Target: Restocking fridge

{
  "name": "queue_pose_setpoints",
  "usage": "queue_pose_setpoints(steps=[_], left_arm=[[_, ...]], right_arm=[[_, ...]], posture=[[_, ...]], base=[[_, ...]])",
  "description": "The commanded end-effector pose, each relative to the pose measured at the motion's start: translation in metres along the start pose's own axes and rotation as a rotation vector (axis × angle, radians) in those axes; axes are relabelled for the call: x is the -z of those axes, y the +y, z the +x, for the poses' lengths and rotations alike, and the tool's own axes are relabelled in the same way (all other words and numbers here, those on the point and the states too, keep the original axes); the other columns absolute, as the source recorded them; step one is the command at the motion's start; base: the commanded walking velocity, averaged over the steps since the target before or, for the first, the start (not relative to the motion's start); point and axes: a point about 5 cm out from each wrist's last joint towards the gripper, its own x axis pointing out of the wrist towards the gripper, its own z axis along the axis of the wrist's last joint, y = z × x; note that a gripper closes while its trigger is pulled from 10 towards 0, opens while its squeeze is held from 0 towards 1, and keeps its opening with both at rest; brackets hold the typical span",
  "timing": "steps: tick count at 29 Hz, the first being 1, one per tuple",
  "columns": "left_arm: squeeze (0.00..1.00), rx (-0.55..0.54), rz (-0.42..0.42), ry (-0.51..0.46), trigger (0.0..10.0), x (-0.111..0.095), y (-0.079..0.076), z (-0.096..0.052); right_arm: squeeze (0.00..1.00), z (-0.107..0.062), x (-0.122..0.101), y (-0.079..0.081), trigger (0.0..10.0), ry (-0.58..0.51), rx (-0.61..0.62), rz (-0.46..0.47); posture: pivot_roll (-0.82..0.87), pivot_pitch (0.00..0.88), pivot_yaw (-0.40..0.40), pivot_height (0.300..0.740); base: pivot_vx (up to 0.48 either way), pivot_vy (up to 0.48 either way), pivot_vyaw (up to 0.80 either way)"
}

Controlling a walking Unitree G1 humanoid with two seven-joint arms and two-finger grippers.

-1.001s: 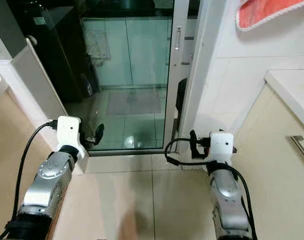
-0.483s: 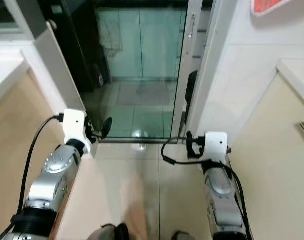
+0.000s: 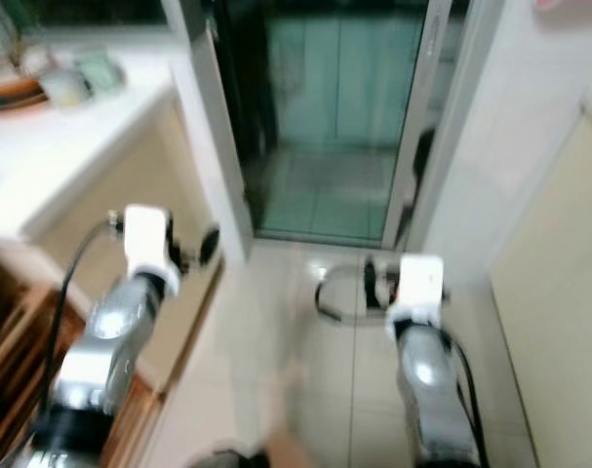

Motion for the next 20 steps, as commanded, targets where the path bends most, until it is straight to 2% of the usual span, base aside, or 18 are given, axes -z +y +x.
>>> queue_pose_setpoints(steps=[1, 20], left_arm=[[0.00, 0.001, 0.002, -0.021, 10.0, -0.0058, -0.0012, 0.0024], [0.00, 0.011, 0.005, -0.029, 10.0, -0.0064, -0.0038, 0.0032]], right_arm=[[0.00, 0.0002, -0.0004, -0.0020, 10.0, 0.004, 0.013, -0.002], [0.00, -0.0032, 0.0033, -0.0020, 10.0, 0.015, 0.021, -0.002]], posture=[[-0.15, 0.000, 0.094, 0.740], [-0.16, 0.000, 0.099, 0.740]], base=[[-0.334, 0.000, 0.00], [-0.332, 0.000, 0.00]])
